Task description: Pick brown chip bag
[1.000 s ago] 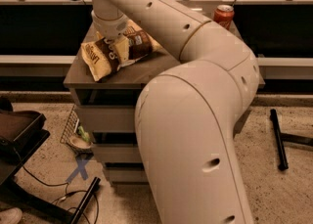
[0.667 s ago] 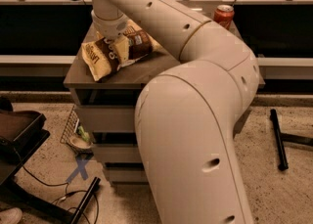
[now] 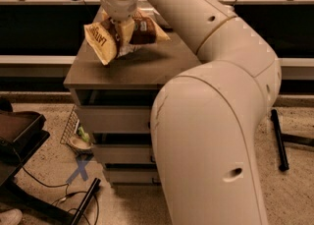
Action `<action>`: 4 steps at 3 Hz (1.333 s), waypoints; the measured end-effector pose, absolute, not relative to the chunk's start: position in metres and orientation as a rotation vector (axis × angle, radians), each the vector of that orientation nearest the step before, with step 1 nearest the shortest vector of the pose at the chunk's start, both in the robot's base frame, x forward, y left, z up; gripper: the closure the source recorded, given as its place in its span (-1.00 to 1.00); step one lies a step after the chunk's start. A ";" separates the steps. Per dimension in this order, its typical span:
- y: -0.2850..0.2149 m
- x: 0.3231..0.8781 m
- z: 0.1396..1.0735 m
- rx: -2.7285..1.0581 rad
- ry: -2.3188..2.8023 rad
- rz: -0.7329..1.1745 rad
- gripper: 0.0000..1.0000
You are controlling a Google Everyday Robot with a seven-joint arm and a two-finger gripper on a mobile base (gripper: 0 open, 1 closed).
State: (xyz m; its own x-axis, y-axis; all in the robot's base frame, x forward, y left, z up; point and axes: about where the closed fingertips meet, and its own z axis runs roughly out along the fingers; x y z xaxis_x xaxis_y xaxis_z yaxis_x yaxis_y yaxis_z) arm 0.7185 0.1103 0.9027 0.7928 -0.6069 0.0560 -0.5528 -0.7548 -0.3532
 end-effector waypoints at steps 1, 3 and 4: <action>0.097 0.721 0.951 -2.568 0.819 -0.281 1.00; 0.068 0.724 1.007 -2.365 0.716 -0.304 1.00; 0.065 0.724 1.008 -2.359 0.719 -0.305 1.00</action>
Offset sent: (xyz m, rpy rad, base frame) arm 0.0058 -0.0666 0.1321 0.4038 -0.2127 0.1059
